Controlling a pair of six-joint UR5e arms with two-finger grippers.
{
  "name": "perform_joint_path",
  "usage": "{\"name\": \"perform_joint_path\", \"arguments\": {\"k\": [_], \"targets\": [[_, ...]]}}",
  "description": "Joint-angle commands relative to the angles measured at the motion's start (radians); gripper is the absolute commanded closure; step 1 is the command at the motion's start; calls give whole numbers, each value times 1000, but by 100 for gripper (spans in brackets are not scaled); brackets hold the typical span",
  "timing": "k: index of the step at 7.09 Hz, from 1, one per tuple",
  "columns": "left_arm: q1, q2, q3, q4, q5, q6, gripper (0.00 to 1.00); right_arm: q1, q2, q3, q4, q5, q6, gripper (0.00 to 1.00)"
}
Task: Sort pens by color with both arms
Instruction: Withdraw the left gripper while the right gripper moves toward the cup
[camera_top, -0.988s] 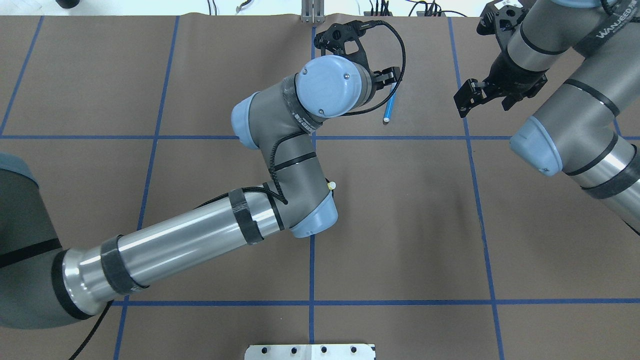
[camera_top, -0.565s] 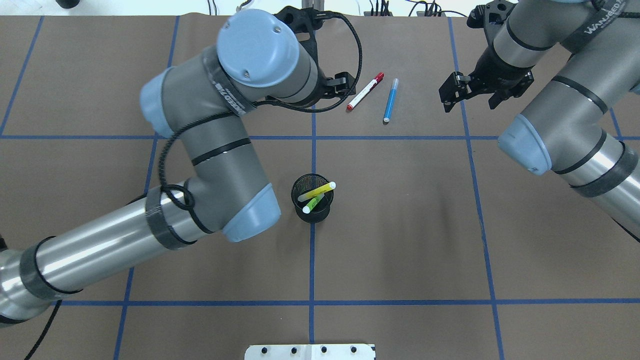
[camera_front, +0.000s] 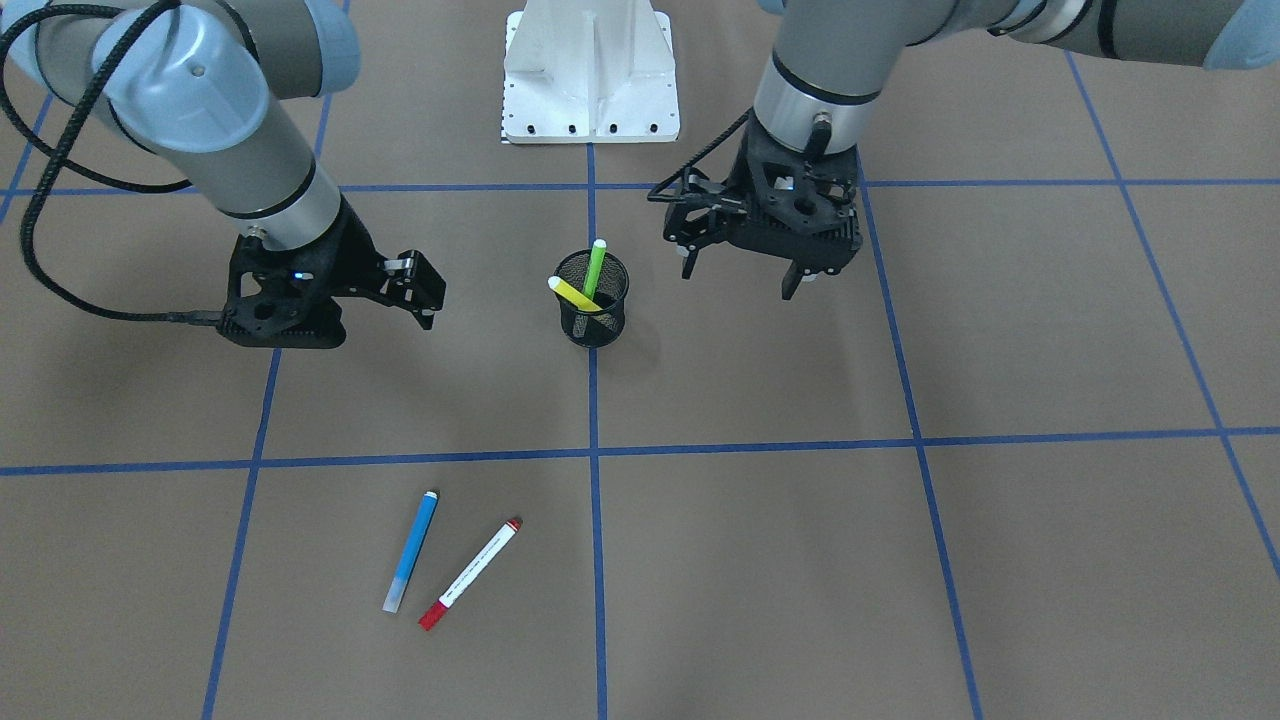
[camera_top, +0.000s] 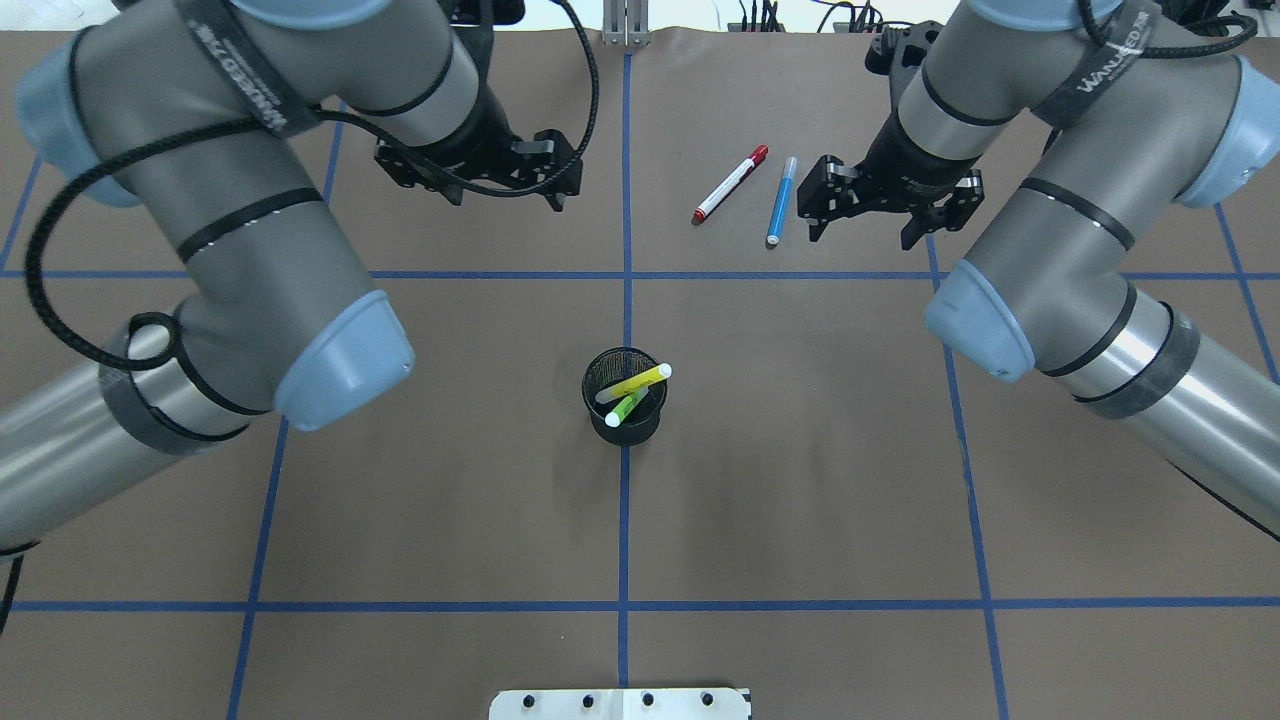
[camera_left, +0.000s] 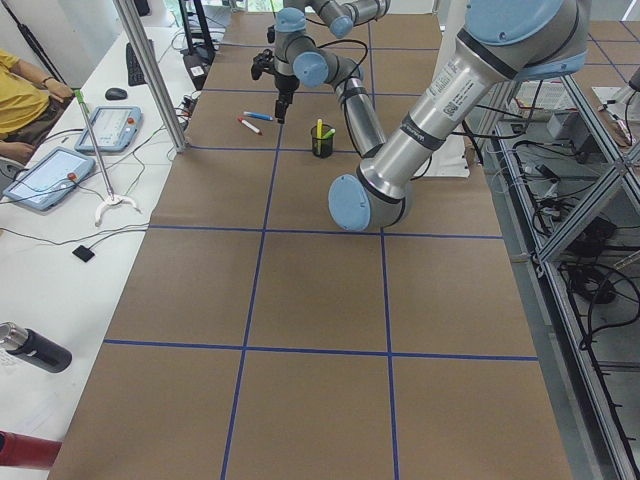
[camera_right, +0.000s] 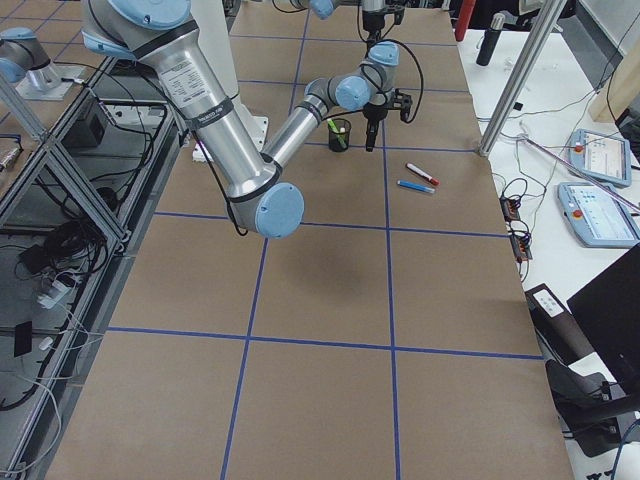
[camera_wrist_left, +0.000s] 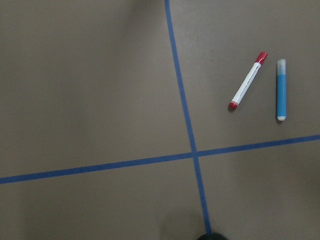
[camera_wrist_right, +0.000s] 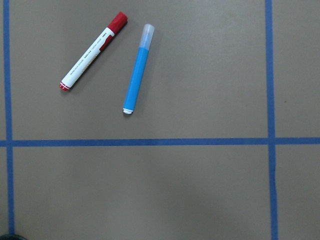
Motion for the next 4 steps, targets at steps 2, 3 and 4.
{"name": "perform_joint_path", "arguments": {"k": [2, 3, 4], "targets": [[-125, 115, 10, -4, -155, 296, 0, -114, 91, -13, -15, -30, 230, 2], [-130, 126, 11, -6, -155, 333, 0, -142, 127, -48, -19, -44, 292, 2], [-143, 132, 25, -6, -155, 352, 0, -183, 198, -94, -95, -94, 332, 3]]}}
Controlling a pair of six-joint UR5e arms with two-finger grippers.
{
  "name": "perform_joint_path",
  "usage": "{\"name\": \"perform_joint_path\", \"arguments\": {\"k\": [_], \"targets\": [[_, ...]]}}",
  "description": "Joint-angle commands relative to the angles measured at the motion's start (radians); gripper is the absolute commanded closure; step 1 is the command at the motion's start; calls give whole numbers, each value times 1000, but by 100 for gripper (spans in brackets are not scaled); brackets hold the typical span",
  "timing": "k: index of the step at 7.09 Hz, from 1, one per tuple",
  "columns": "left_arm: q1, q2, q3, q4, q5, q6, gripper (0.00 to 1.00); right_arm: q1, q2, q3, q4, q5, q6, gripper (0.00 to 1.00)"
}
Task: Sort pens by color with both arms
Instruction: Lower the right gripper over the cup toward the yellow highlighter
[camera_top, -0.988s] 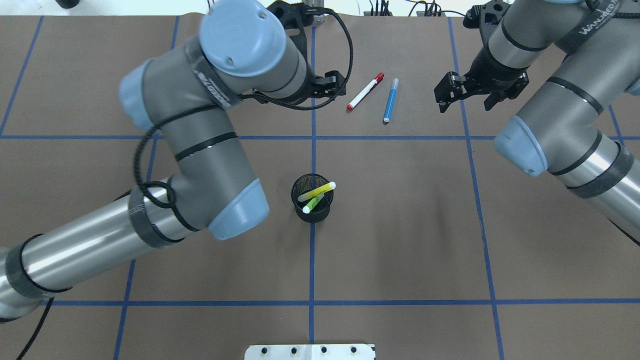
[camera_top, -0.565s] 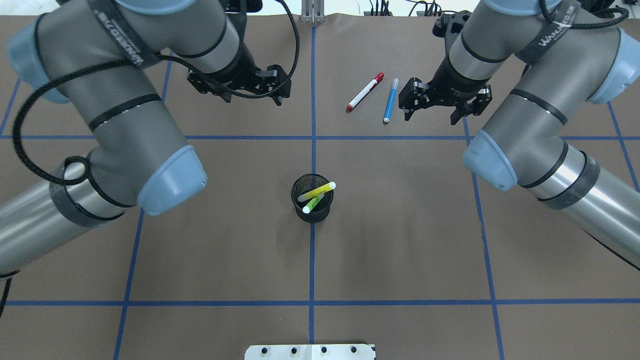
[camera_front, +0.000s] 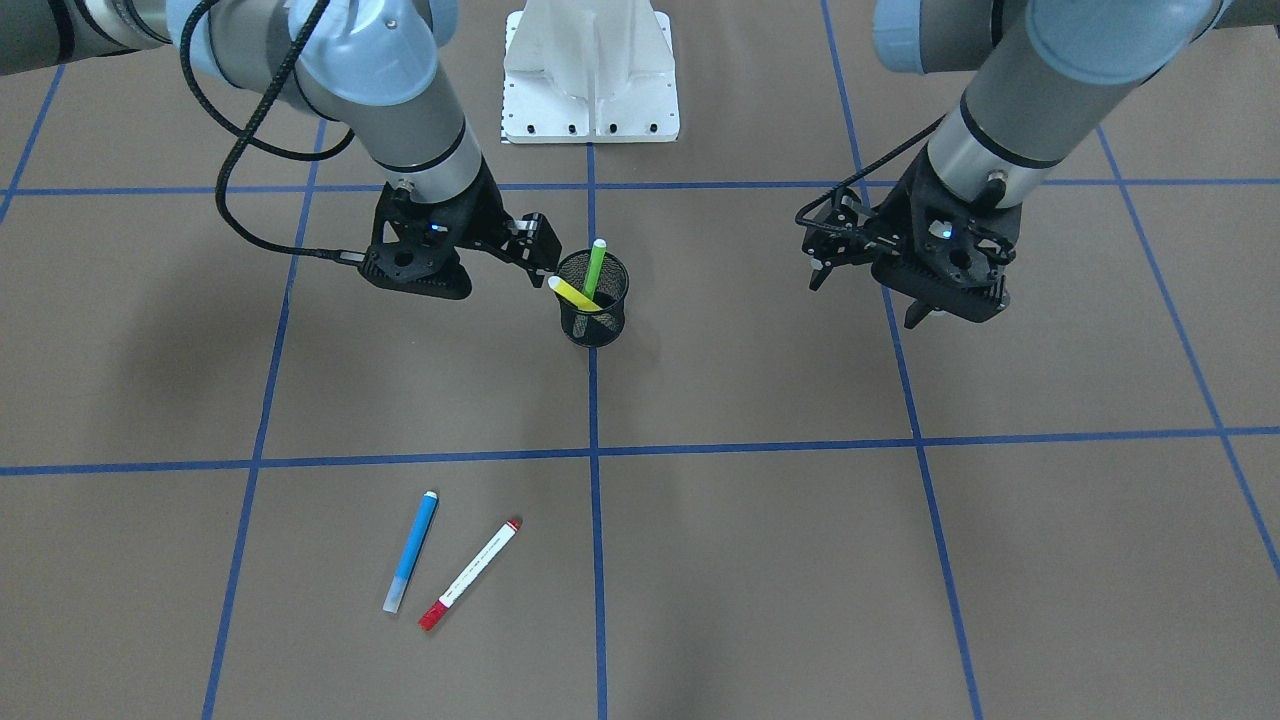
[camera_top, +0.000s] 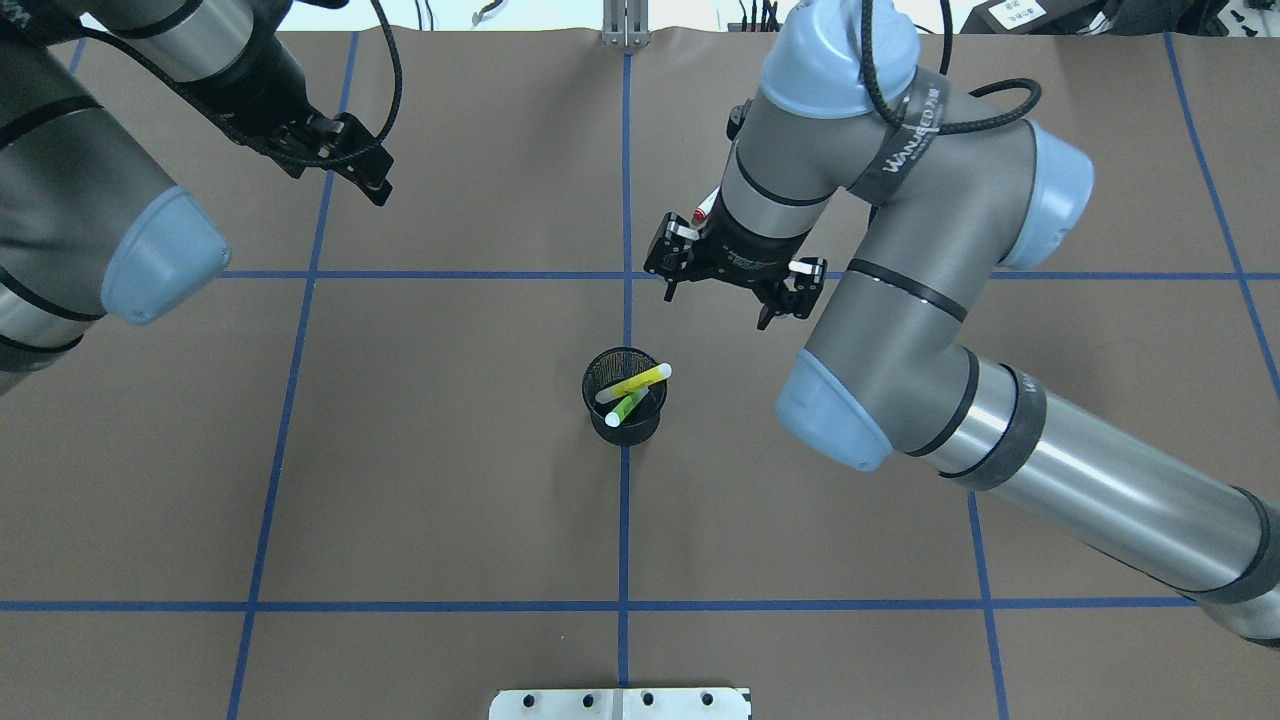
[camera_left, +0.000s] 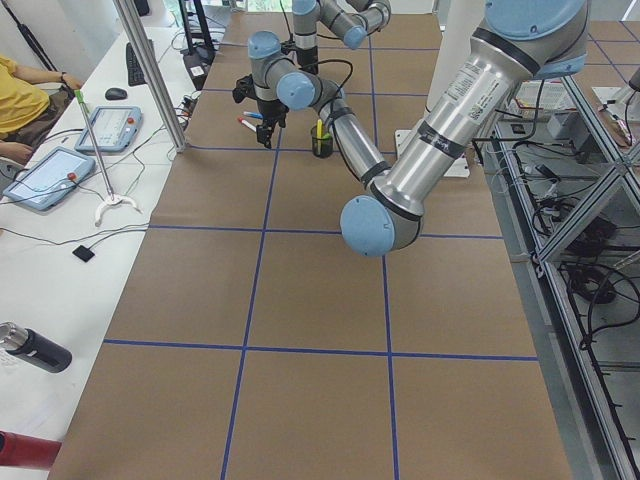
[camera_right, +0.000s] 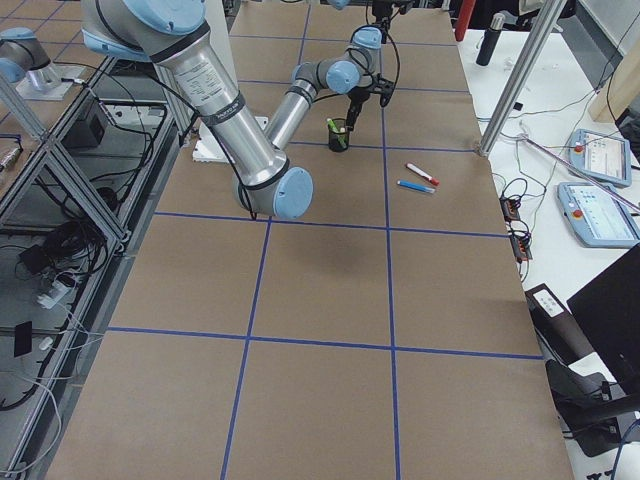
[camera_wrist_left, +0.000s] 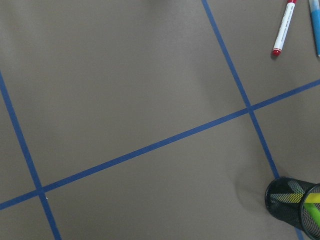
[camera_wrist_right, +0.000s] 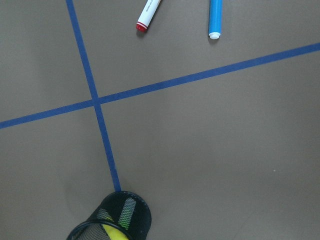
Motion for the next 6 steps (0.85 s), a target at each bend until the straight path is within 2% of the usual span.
{"name": "perform_joint_path", "arguments": {"k": [1, 2, 4, 6], "targets": [[-21, 12, 29, -1, -5, 56, 0, -82, 136, -86, -155, -75, 60, 3], [-24, 12, 35, -1, -5, 64, 0, -103, 181, -135, -191, -79, 67, 5], [-26, 12, 35, -1, -7, 64, 0, -145, 272, -294, -188, -82, 126, 15], [-31, 12, 41, -1, -18, 62, 0, -159, 268, -298, -182, -83, 111, 41]]}}
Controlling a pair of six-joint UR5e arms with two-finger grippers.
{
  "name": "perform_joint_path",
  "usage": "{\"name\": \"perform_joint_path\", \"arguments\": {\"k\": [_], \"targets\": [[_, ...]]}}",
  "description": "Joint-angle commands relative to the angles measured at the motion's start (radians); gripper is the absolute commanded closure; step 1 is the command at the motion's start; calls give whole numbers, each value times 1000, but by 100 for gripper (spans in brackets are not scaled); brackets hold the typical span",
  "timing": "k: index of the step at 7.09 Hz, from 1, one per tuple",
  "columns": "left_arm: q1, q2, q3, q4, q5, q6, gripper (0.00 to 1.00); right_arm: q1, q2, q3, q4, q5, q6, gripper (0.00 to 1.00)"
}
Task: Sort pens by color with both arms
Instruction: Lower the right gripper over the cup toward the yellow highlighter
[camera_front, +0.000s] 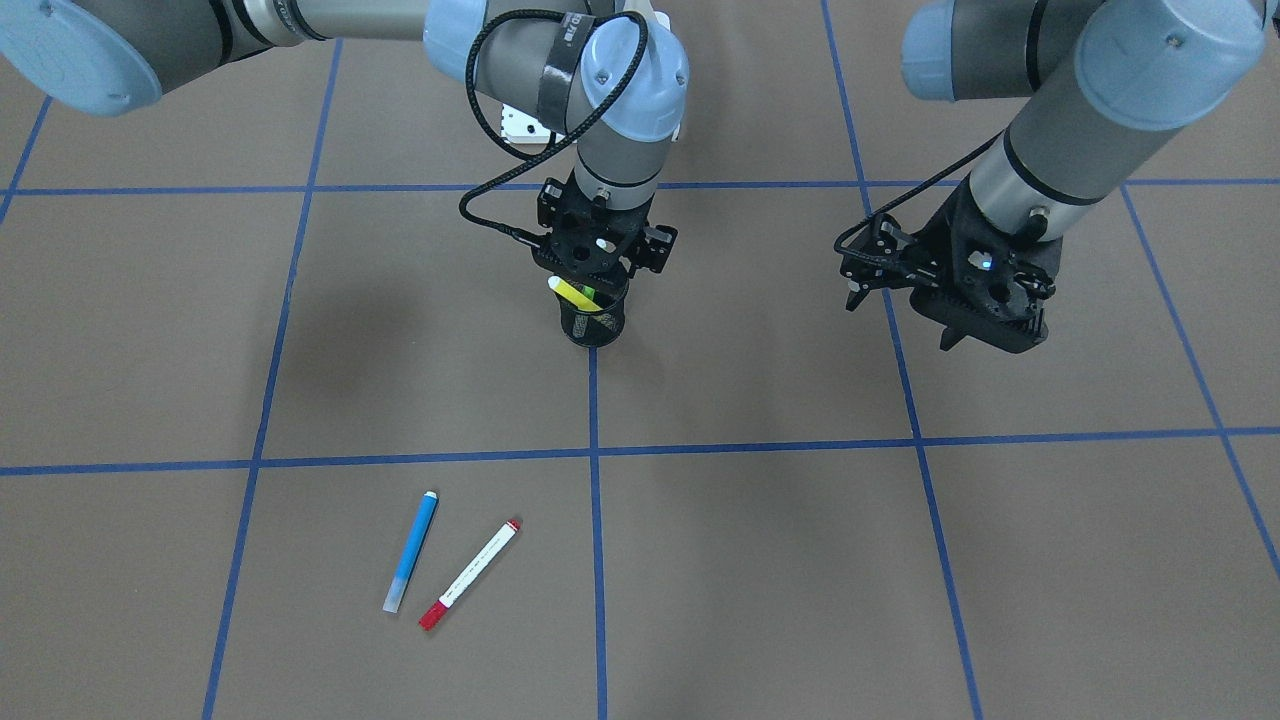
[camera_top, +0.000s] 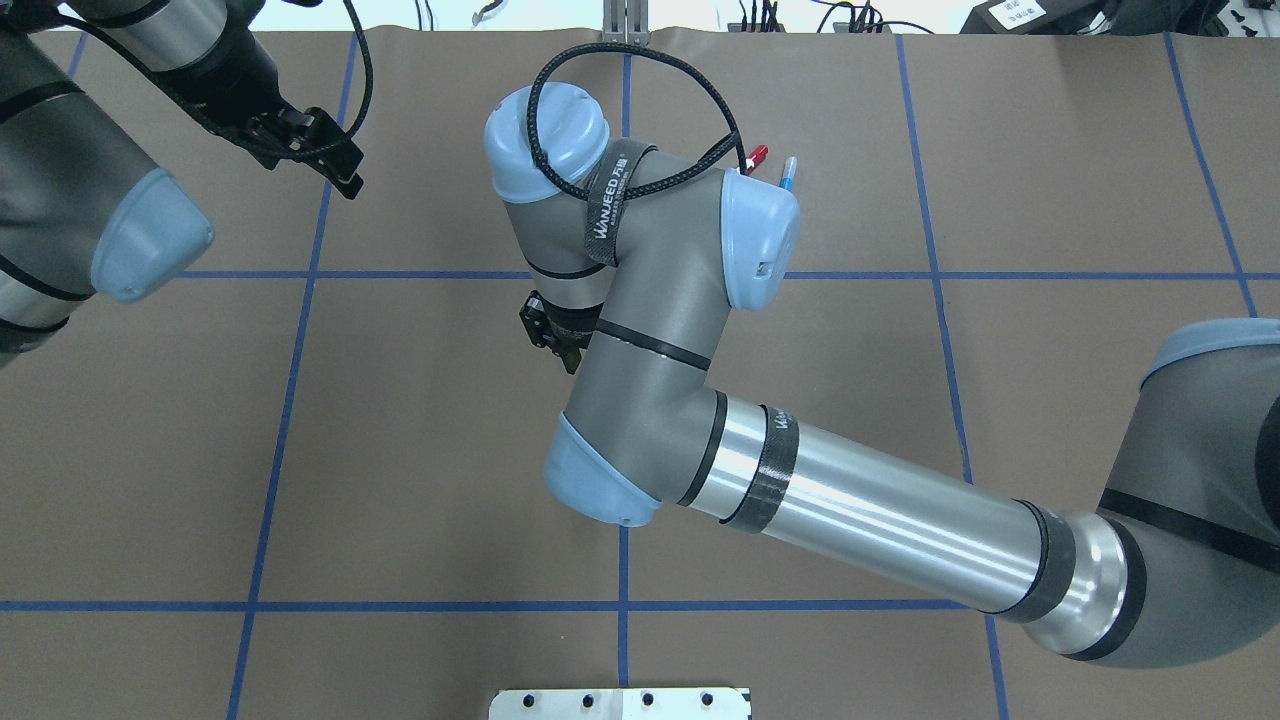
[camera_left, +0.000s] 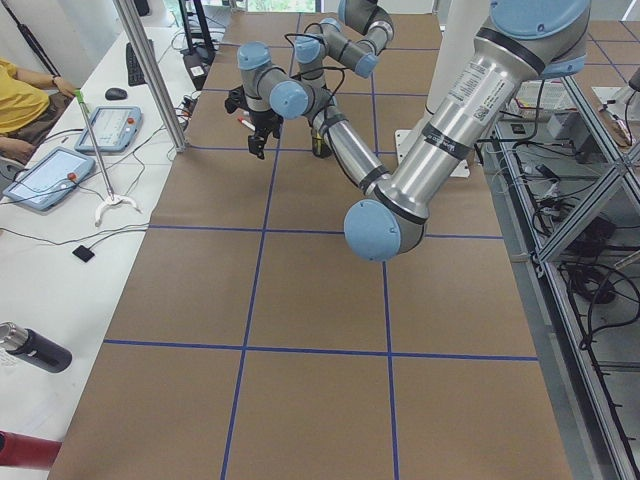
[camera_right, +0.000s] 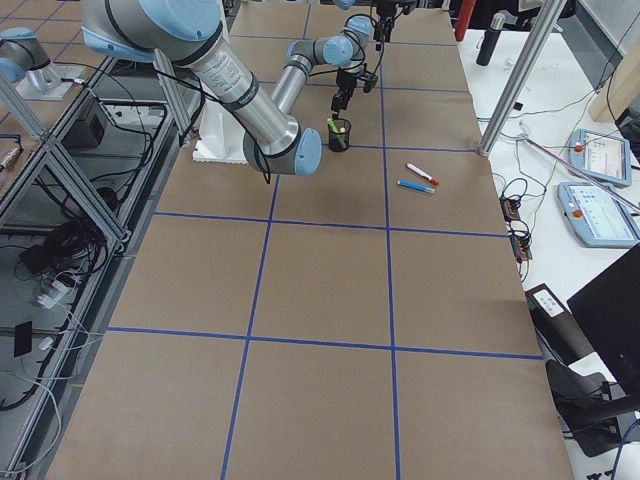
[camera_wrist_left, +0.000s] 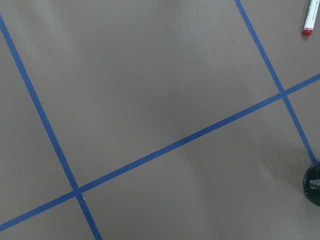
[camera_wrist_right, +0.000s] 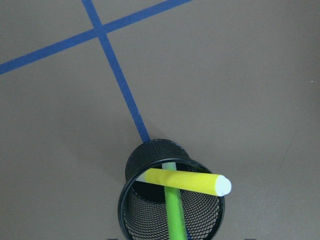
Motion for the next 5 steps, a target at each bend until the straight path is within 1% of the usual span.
{"name": "perform_joint_path", "arguments": {"k": [1, 4, 5], "targets": [[-3, -1, 3, 0, -3, -1, 0, -15, -2, -11, 5, 3, -31, 46], [-3, -2, 3, -2, -5, -10, 0, -15, -45, 30, 4, 14, -129, 54], [-5, -3, 3, -2, -5, -10, 0, -18, -51, 35, 5, 15, -142, 54]]}}
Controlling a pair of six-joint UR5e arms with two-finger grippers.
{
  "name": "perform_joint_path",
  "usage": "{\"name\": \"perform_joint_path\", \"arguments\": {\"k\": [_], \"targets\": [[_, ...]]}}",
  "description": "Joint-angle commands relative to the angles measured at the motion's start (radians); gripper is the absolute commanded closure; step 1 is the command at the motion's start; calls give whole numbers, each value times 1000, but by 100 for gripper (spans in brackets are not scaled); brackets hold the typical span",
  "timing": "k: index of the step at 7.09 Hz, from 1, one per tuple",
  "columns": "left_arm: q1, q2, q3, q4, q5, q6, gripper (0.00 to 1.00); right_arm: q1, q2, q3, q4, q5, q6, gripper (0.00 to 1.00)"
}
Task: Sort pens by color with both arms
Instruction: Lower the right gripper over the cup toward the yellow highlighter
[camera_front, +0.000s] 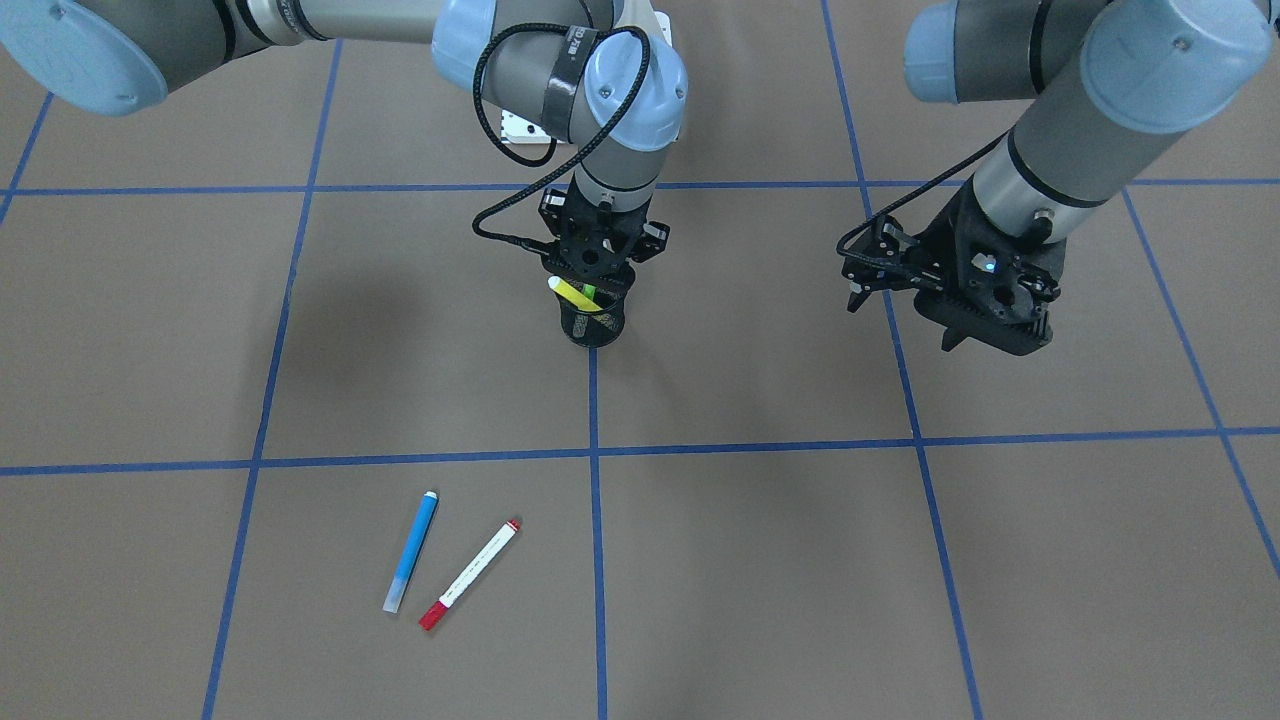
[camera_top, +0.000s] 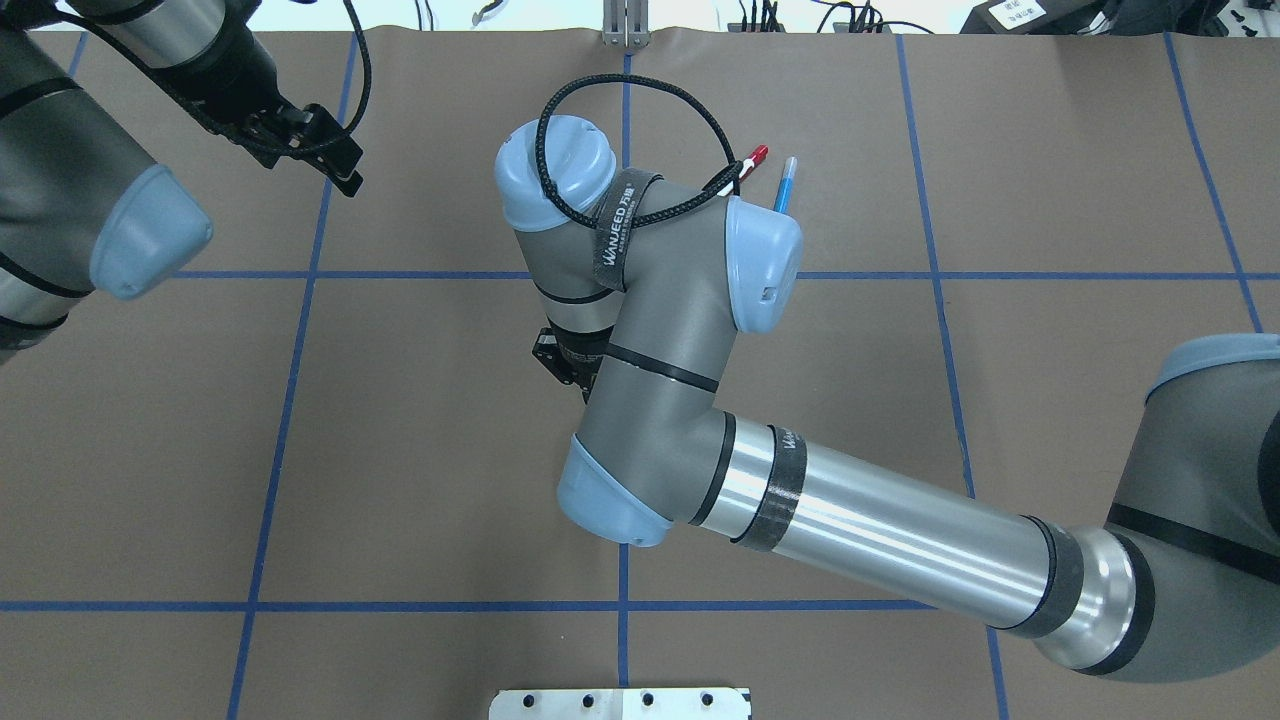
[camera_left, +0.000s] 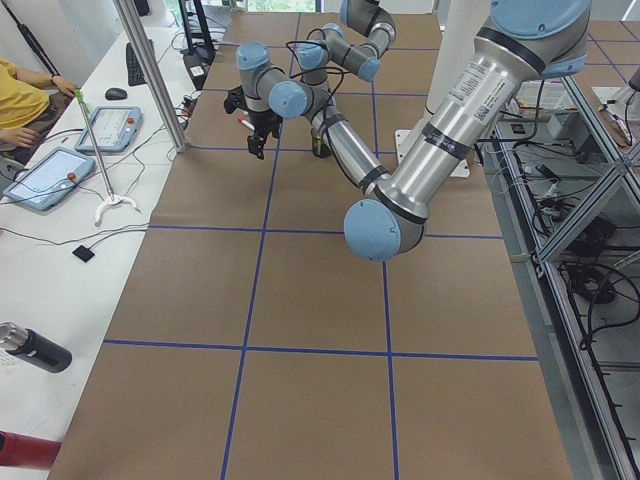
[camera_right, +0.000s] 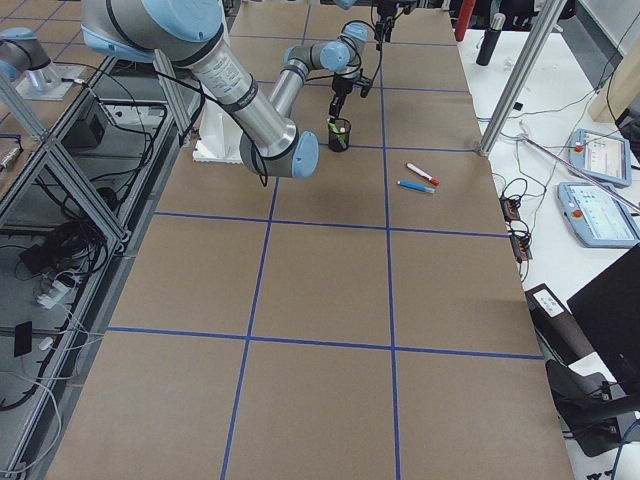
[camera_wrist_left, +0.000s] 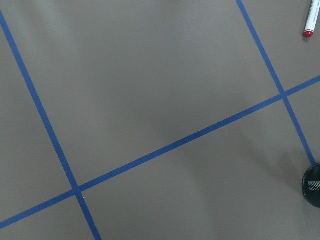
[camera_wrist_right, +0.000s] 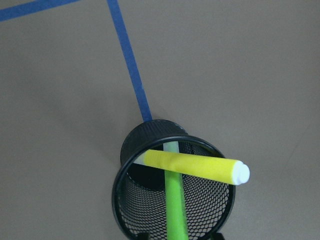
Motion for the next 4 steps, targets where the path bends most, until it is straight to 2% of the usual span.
{"name": "perform_joint_path", "arguments": {"k": [1, 4], "targets": [[0, -1, 0, -1, 0, -3, 0, -4, -9, 11, 1, 8, -23, 54], [0, -1, 0, -1, 0, -3, 0, -17, -7, 13, 1, 10, -23, 54]]}}
